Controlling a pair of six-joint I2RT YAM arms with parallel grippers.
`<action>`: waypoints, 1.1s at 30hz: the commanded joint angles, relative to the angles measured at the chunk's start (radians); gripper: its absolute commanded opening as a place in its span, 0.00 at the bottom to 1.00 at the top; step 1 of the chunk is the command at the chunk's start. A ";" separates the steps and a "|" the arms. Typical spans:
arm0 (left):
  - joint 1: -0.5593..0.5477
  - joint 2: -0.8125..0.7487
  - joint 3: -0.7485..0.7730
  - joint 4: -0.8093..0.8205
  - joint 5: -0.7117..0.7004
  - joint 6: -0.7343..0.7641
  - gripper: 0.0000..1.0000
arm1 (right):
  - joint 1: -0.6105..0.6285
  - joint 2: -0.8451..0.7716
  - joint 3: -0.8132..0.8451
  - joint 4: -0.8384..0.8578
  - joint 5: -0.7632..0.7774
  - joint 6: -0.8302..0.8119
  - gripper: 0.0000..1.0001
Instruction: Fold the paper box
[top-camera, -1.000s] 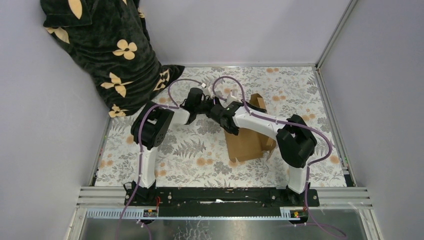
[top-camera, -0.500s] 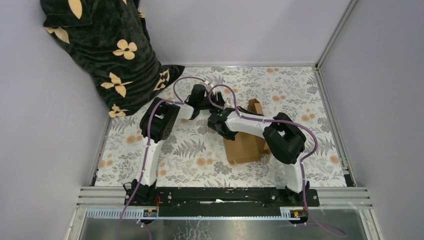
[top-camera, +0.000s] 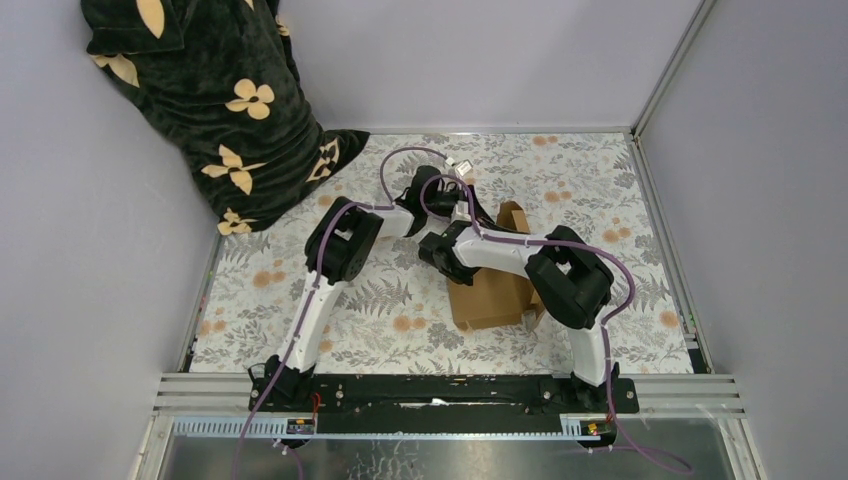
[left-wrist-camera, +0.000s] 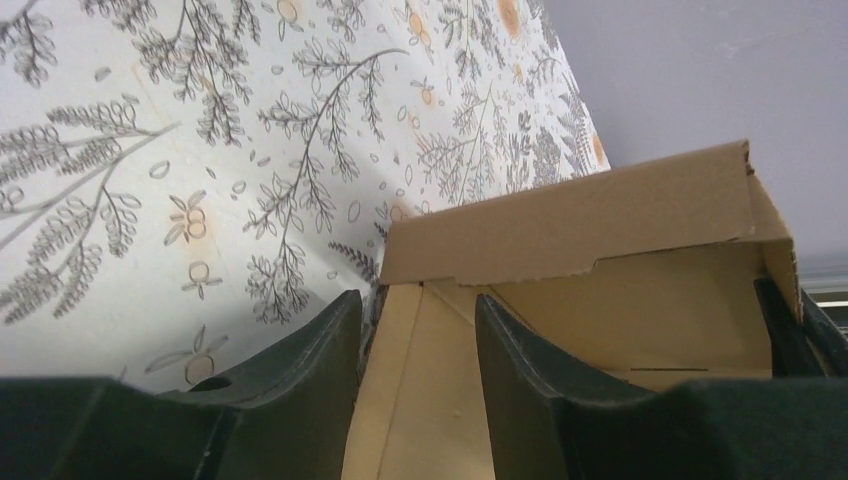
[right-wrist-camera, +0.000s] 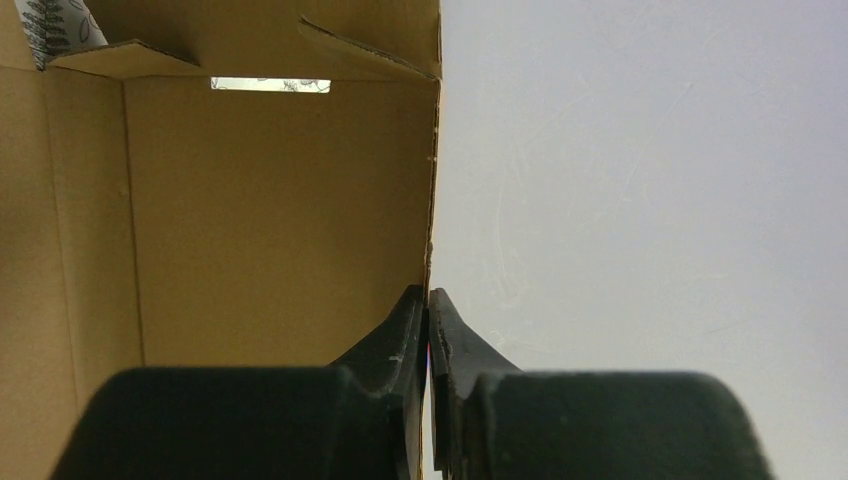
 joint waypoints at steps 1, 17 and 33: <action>0.012 0.031 0.067 0.043 0.037 0.004 0.53 | 0.009 -0.049 -0.024 0.025 -0.007 0.011 0.09; 0.004 0.112 0.172 0.128 0.085 -0.074 0.47 | 0.008 -0.101 -0.080 0.070 -0.045 -0.003 0.09; -0.037 0.097 0.150 0.160 0.117 0.006 0.50 | 0.008 -0.144 -0.099 0.106 -0.086 -0.020 0.10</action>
